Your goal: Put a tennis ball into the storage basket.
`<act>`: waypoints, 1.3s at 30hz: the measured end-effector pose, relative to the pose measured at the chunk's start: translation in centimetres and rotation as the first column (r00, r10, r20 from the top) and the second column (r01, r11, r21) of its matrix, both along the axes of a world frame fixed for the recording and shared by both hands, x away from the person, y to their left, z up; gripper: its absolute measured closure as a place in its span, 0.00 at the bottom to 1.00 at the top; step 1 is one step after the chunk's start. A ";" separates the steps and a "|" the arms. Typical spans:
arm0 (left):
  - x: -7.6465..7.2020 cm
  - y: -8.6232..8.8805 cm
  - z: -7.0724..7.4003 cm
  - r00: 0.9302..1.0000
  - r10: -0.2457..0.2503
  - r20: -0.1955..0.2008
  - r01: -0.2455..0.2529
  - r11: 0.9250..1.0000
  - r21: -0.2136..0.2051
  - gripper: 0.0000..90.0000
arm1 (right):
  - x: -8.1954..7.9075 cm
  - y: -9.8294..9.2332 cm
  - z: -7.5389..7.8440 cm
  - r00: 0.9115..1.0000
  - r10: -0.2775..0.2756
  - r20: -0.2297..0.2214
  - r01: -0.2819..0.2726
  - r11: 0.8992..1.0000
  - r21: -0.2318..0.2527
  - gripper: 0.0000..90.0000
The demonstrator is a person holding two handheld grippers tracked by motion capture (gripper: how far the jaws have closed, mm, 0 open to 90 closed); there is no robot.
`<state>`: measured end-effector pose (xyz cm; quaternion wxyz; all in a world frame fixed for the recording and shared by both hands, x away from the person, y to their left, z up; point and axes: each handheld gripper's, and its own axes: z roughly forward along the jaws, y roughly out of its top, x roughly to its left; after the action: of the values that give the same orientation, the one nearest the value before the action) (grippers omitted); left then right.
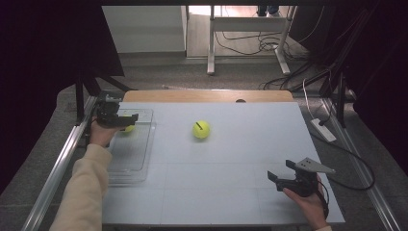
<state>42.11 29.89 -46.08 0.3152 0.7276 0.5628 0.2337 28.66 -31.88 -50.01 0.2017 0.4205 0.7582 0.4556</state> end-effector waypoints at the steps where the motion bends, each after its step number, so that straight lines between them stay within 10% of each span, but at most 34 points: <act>1: -0.2 0.0 0.1 1.000 -0.004 0.006 0.004 1.000 -0.007 0.07 | 0.0 0.0 0.0 1.000 0.001 0.000 -0.001 1.000 0.000 0.12; 22: -1.8 -1.2 1.3 0.992 -0.096 0.080 0.100 0.993 -0.057 0.07 | 0.0 0.0 0.1 1.000 -0.001 0.004 0.001 1.000 0.001 0.12; 39: -3.4 -3.7 2.1 0.972 -0.196 0.127 0.207 0.976 -0.072 0.07 | 0.0 0.0 0.1 1.000 -0.002 0.004 0.002 1.000 0.005 0.12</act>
<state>38.71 26.19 -43.97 0.4011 0.7516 0.4755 0.2194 28.68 -31.93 -49.87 0.2025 0.4210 0.7564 0.4579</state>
